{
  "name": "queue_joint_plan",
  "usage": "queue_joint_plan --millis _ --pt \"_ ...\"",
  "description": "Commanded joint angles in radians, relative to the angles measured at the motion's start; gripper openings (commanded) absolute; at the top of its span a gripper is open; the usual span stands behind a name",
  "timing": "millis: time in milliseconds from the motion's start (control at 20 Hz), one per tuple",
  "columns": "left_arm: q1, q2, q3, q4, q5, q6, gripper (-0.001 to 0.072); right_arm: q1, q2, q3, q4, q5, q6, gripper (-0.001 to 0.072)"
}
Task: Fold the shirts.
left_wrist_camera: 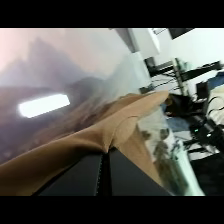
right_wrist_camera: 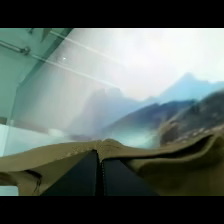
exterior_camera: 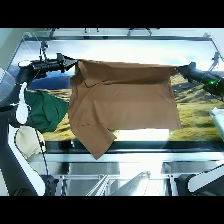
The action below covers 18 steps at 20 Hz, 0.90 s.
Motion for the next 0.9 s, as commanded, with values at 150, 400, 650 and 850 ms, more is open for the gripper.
queue_joint_plan --millis 150,400,650,850 --pt "-0.016 0.093 -0.092 0.259 -0.056 0.052 0.0022 -0.057 -0.043 0.043 -0.169 0.098 0.002 0.0021" --pt "-0.058 0.095 -0.092 0.367 -0.163 0.043 0.0021 -0.064 -0.055 0.042 -0.386 0.191 0.006 0.0021" --pt "-0.08 0.095 -0.092 0.467 -0.188 -0.018 0.0013 -0.065 -0.101 0.042 -0.391 0.268 0.006 0.0021" --pt "-0.071 0.095 -0.06 0.469 -0.285 -0.053 0.0013 -0.067 -0.105 0.043 -0.462 0.29 0.023 0.0022"
